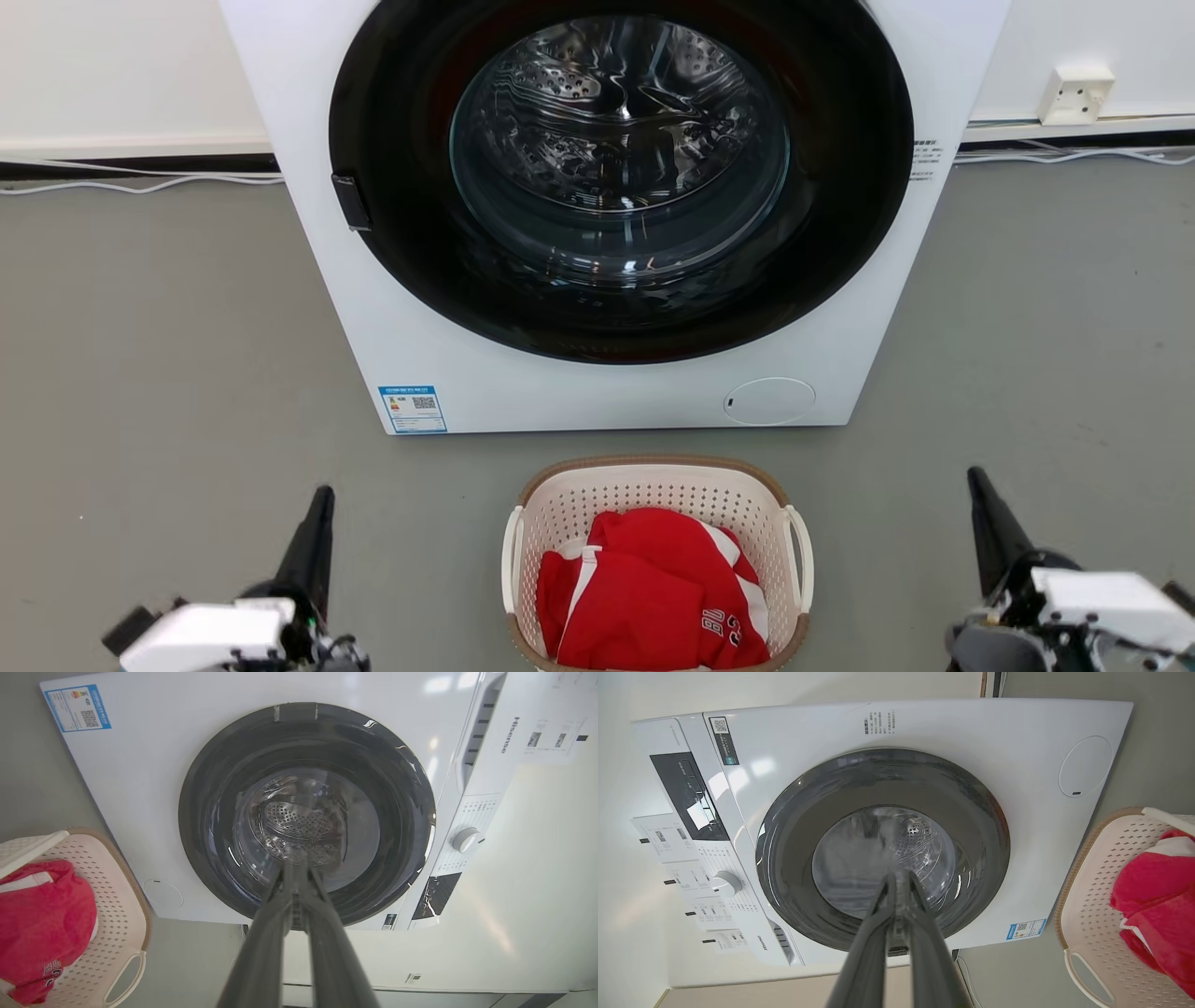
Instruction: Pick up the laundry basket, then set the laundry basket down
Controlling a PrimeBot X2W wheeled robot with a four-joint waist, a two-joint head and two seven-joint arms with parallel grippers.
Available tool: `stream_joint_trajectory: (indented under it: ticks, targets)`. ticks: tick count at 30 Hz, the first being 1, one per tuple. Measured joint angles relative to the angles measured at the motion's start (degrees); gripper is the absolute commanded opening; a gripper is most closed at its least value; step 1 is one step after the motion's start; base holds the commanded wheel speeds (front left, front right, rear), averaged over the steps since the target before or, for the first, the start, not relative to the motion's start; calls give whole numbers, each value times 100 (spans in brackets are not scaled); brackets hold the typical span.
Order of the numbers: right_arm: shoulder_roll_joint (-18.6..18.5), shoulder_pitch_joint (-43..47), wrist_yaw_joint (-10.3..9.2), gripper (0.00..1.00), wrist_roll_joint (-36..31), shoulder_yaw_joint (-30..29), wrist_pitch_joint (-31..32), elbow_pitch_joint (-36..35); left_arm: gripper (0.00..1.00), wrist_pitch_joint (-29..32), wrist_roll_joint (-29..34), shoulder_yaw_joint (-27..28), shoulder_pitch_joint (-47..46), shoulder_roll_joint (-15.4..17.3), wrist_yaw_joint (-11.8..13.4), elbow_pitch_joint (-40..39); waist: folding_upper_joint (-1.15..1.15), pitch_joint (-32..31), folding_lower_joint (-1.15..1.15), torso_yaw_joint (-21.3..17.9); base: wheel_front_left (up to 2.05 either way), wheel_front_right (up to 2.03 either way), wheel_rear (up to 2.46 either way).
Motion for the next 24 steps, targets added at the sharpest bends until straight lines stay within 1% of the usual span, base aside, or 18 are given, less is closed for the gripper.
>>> stream_joint_trajectory:
  ticks: [6,17,24]
  targets:
    - [60,262,-8,100,0,30,-5,263,100,-30,0,-15,326,-70,2,291,0,8,0,1,0,0,0]
    - [60,246,-7,100,3,120,-101,96,100,-212,25,-66,325,-67,2,112,0,19,1,11,0,0,0]
    - [59,242,-7,100,-42,230,-210,-12,100,-318,311,-119,322,-63,2,-13,0,32,1,15,0,0,0]
